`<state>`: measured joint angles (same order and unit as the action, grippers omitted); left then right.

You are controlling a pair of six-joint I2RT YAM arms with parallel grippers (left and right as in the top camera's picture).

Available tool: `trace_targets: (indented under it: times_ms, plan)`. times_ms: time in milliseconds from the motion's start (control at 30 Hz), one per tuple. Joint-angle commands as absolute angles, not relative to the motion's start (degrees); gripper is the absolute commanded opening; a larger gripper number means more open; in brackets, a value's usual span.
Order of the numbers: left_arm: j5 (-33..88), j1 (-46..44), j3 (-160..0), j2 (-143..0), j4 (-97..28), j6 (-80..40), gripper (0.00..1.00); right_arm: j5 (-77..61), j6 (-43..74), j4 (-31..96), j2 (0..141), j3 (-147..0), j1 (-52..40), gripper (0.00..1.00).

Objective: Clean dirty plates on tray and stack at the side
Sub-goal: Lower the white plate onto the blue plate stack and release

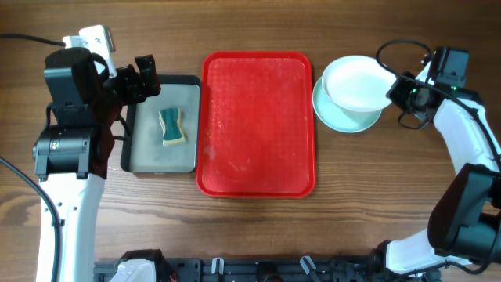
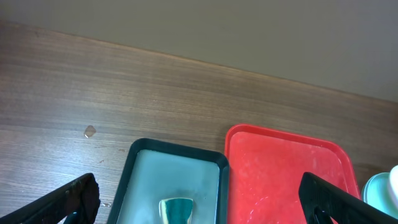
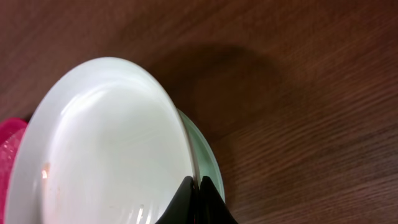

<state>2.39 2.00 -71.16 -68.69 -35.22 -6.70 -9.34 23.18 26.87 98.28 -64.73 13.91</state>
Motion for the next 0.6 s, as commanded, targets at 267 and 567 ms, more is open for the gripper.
trace_targets:
  times_ms: [267,567]
  plan:
    - [1.83,2.0,-71.85,-68.47,-35.07,-6.42,1.0,-9.47,24.1,22.59,98.28,-58.59,12.86,0.04]
    - [1.83,2.0,-71.85,-68.47,-35.07,-6.39,1.0,-7.42,23.99,22.52,98.28,-58.59,10.55,0.09]
